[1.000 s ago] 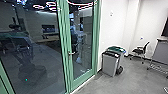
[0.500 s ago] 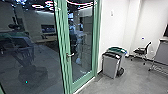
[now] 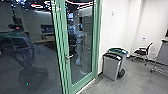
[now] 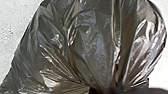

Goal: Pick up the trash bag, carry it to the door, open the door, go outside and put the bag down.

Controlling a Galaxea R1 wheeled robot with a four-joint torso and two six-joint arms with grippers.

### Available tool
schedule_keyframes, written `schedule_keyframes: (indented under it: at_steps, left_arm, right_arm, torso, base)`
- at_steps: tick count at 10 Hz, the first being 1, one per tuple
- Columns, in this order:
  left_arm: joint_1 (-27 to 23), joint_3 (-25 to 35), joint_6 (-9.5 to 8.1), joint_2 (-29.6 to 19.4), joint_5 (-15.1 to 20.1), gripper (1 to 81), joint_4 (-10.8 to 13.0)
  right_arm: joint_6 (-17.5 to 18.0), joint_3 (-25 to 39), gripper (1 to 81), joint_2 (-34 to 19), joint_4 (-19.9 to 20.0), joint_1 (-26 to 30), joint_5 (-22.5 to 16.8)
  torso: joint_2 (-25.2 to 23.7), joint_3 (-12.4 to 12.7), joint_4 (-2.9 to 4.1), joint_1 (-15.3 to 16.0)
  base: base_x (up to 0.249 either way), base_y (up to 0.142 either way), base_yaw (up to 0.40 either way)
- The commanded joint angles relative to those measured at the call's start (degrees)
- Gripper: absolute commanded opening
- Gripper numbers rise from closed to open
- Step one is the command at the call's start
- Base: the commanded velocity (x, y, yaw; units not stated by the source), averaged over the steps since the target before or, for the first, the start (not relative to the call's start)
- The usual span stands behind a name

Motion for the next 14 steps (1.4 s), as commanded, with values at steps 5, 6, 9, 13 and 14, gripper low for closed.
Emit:
schedule_keyframes:
  at_steps: [5,6,9,13,14]
  left_arm:
    - [-3.62,0.41,0.37,0.33,3.28,1.0,0.88]
    - [-3.71,0.41,0.37,0.42,3.2,1.0,0.88]
    - [-3.71,0.23,0.37,0.5,3.2,1.0,0.88]
    - [-3.71,0.23,0.37,0.59,3.2,1.0,0.88]
    - [-3.71,0.23,0.38,0.59,3.2,1.0,0.88]
  right_arm:
    - [-0.15,0.23,81.1,0.72,-0.44,2.91,-3.26]
    - [-0.15,0.23,81.1,0.72,-0.44,2.91,-3.26]
    - [-0.15,0.23,81.1,0.63,-0.44,2.91,-3.26]
    - [-0.15,0.23,81.1,0.72,-0.44,2.64,-3.26]
    - [-0.15,0.23,81.1,0.72,-0.44,2.55,-3.26]
  torso:
    - [0.0,0.0,0.0,0.0]
    - [0.0,0.0,0.0,0.0]
    - [0.0,0.0,0.0,0.0]
    - [0.0,0.0,0.0,0.0]
    - [0.0,0.0,0.0,0.0]
  base:
    - [0.156,0.0,0.0]
    - [0.163,0.0,0.0]
    - [0.164,0.0,0.0]
    - [0.164,0.0,0.0]
    - [0.163,0.0,0.0]
